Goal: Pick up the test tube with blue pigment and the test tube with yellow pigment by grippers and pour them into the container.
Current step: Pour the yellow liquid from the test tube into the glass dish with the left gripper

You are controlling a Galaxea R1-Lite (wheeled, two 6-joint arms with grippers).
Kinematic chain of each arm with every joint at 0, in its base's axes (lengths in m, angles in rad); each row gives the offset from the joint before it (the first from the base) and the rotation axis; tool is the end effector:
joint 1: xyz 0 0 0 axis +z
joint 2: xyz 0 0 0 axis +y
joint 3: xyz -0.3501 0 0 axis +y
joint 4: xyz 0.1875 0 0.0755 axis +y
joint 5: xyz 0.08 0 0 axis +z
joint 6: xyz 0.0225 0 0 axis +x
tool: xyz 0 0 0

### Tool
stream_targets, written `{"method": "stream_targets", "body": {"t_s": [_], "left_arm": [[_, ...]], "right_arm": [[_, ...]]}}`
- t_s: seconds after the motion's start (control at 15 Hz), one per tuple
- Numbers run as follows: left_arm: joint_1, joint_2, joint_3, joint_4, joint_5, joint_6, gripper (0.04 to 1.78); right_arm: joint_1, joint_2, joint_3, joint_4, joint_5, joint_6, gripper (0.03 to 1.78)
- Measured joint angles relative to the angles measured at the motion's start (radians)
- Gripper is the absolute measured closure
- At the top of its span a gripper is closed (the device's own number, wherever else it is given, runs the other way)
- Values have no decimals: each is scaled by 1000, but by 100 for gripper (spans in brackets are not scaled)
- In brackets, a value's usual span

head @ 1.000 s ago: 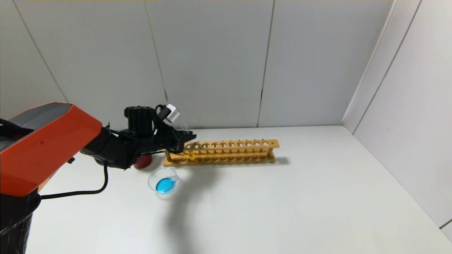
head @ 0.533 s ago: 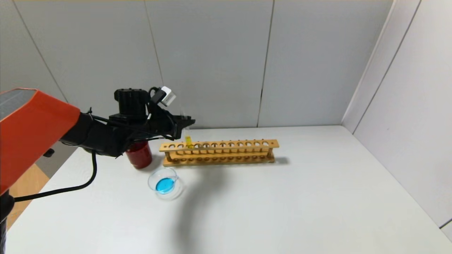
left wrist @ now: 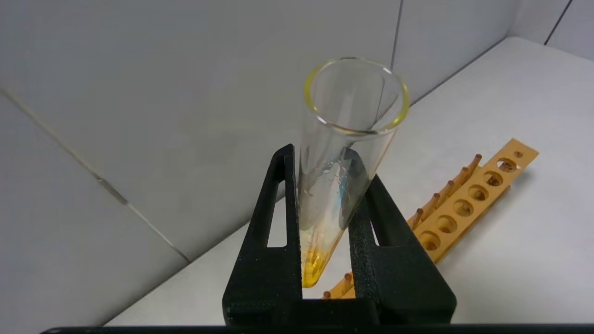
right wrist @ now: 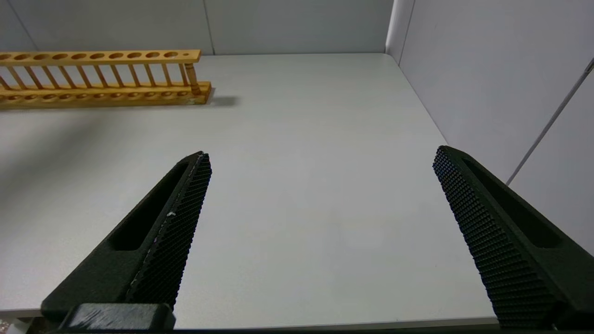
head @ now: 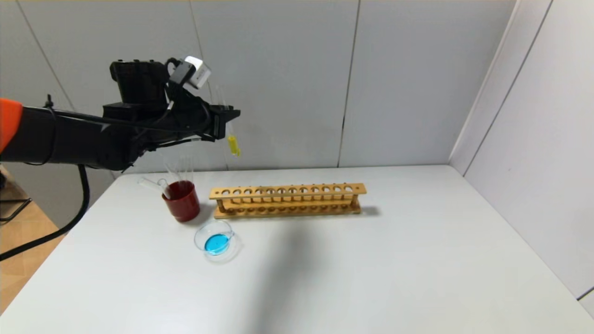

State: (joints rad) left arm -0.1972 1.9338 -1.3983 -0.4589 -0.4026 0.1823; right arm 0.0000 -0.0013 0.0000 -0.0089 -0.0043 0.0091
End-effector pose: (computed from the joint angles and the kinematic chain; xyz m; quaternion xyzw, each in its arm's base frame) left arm 0.4145 -0.0918 0.2888 0.0830 0.0111 -0.2974 0.9511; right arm -0.0602 -0.0001 0.0763 0.0046 -0.0051 -0.0021 1.0000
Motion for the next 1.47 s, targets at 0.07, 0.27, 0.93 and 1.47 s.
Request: {"method": "stream_targets", "body": {"t_s": [0.07,0.27,0.93,1.47], "left_arm": [[13,-33,-1,74,-7,4,148],[96,-135,20,275,-66,84,148],[263,-231,247,551,-195,742,148],[280,-206,285,662,-32,1115,148]], "right_arm": [[0,0,0,0,0,0,6],[0,0,0,0,0,0,6],[0,0,0,0,0,0,6],[0,0,0,1,0,0,6]]}}
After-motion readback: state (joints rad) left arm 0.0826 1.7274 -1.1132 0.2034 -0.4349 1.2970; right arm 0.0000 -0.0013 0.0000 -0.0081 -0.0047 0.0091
